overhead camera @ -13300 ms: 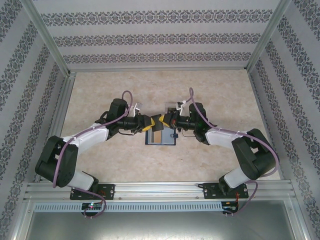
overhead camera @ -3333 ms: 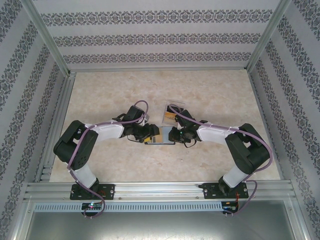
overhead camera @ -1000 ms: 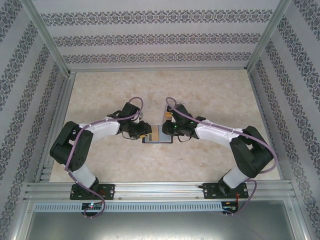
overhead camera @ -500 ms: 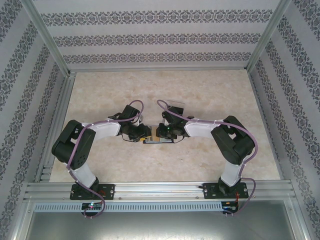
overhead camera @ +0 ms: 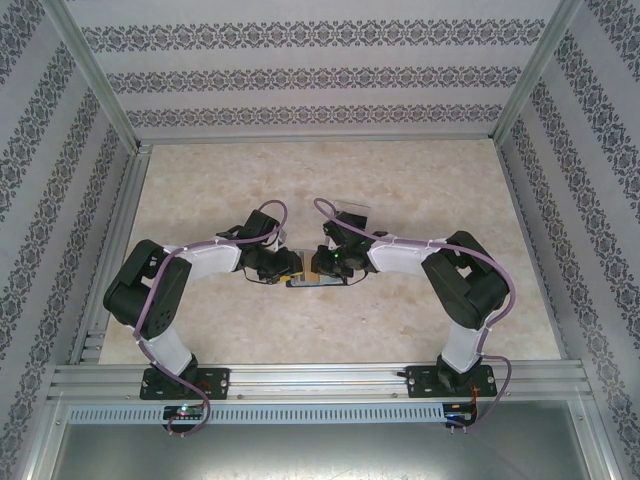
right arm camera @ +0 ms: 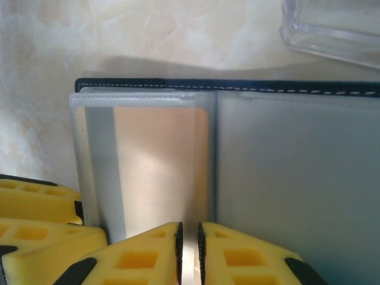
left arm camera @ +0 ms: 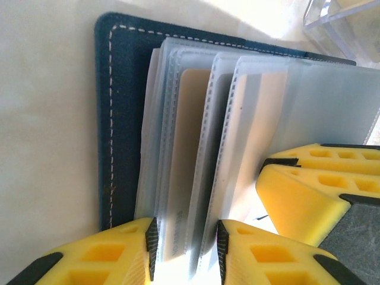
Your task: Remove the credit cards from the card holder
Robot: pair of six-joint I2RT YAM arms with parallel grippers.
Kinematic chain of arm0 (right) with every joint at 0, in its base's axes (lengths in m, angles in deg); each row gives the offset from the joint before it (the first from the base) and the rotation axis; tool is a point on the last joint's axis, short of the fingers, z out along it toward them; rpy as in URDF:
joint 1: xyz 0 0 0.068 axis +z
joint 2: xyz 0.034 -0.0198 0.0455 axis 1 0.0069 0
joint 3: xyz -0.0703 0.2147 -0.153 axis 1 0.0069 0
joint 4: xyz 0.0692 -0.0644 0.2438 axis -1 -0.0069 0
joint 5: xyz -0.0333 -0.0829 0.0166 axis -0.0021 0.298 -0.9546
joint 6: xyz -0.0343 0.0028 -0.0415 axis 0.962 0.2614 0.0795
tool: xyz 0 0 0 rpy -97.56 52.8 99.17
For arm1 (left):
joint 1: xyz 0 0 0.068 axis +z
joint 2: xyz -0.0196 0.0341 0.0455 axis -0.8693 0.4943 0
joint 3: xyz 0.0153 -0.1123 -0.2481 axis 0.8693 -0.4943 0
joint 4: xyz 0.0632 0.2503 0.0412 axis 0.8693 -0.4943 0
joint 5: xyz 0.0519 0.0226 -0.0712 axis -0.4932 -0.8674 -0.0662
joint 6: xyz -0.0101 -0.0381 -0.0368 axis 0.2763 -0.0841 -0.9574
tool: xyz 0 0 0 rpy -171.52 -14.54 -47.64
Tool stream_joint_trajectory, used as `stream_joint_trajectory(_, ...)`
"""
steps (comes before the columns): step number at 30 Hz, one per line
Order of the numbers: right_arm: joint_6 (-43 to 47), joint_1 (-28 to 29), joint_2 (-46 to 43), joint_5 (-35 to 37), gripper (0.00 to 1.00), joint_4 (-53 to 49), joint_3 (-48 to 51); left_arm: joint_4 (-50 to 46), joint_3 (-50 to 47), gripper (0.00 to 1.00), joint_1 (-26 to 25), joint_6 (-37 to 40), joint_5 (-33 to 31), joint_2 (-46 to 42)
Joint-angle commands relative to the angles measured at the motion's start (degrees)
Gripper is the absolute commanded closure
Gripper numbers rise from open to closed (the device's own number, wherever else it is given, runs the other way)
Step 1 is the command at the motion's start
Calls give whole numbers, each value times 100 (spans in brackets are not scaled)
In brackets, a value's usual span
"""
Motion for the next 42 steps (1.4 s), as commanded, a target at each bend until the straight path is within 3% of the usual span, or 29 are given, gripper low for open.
stream_joint_trajectory(1,110,7,-160,131,80,-251,-103,59,11,65,13,-15,76,69)
stream_joint_trajectory(22,148,-48,69,80,80,-244,1,417,225,65,7,-221,373,-145)
stream_joint_trajectory(30,128,-53,103,51,80,-226,-37,-162,248,63,-1,-124,-383,-419)
stream_joint_trajectory(42,121,-53,102,38,81,-217,-19,482,302,63,-133,-165,358,-118)
